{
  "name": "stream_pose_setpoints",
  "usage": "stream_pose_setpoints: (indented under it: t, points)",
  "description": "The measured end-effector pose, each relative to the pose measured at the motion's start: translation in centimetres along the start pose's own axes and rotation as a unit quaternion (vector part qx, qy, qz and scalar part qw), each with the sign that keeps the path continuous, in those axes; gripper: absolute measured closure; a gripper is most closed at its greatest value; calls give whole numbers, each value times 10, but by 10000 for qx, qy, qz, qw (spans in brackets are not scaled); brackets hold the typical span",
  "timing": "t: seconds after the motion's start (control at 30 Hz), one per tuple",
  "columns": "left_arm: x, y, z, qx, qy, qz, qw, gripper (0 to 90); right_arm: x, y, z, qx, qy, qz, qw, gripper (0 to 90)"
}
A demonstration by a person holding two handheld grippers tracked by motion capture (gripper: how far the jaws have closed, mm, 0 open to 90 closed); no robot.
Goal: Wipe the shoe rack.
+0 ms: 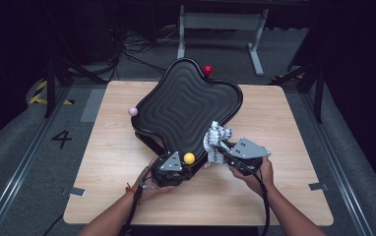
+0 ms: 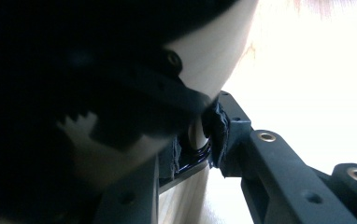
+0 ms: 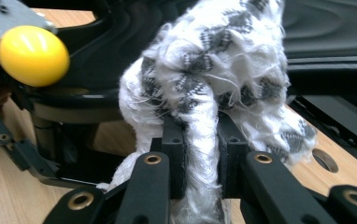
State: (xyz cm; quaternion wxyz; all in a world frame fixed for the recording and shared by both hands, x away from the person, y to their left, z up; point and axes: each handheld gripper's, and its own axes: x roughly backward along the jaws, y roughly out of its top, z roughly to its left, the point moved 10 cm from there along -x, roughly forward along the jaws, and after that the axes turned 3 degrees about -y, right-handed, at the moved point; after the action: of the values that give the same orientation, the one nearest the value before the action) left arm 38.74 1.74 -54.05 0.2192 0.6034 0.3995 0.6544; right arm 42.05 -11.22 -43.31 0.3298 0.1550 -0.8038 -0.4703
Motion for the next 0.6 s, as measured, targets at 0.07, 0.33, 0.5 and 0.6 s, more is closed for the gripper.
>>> stream_pose_setpoints:
  t: [0.07,0.33,0.5,0.6]
  points:
    - [-3,2,-1,-8,32,-11,10000,734,0,2,5,116,34,-4,9999,775]
    - [-7,5,-1,-50,102,6,9999,732,-1,-2,15,403,275,153,9987,754]
    - [-11,8,-2,-57,140,16,9999,730,-1,-6,14,447,287,186,9984,750]
    - [-14,10,-2,-114,167,5,9998,729,3,-6,18,538,462,104,9974,750]
